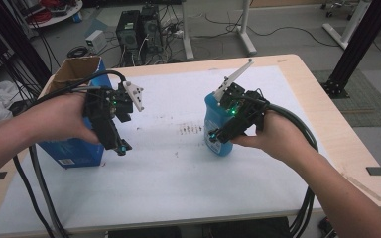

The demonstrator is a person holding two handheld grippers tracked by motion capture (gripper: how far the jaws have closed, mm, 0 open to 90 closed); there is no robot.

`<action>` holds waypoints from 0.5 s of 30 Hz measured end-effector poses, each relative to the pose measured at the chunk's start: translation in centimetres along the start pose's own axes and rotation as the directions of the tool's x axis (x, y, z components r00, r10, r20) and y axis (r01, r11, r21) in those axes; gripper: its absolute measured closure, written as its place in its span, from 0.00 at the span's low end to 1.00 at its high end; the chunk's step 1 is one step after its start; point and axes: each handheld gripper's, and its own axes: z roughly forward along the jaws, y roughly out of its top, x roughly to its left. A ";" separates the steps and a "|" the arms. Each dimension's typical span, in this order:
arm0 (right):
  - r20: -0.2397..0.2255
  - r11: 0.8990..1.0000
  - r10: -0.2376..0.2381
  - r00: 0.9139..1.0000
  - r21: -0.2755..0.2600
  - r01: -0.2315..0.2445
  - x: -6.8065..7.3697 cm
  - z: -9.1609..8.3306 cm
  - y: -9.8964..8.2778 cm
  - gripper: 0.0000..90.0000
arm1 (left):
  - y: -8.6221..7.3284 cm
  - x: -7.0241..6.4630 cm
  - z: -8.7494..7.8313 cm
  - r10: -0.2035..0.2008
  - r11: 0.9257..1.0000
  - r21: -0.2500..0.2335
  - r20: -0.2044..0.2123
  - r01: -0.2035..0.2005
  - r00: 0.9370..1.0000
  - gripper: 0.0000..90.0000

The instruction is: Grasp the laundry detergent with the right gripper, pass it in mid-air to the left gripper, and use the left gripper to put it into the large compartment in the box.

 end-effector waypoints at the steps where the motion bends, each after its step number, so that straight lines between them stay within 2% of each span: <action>1: -0.001 1.000 0.003 1.000 -0.001 -0.003 0.0 0.0 0.0 0.18 | 0.0 0.0 0.0 0.003 1.000 0.000 -0.002 -0.003 1.000 0.21; 5: 0.017 1.000 0.011 1.000 -0.004 -0.011 0.0 0.1 0.0 0.22 | 0.0 0.0 0.0 -0.006 1.000 -0.005 -0.001 0.006 1.000 0.21; 11: 0.048 0.999 0.031 0.998 -0.019 -0.030 0.0 0.2 0.0 0.23 | -0.1 0.0 -0.1 -0.007 1.000 -0.006 -0.002 0.007 1.000 0.21; 13: 0.051 0.999 0.032 0.998 -0.025 -0.030 0.0 0.2 0.0 0.29 | -0.1 0.0 -0.1 -0.005 1.000 -0.005 -0.005 0.005 1.000 0.21; 15: 0.059 0.999 0.030 0.998 -0.037 -0.028 0.0 0.3 -0.1 0.30 | -0.1 0.0 -0.1 -0.009 1.000 -0.005 -0.003 0.009 1.000 0.21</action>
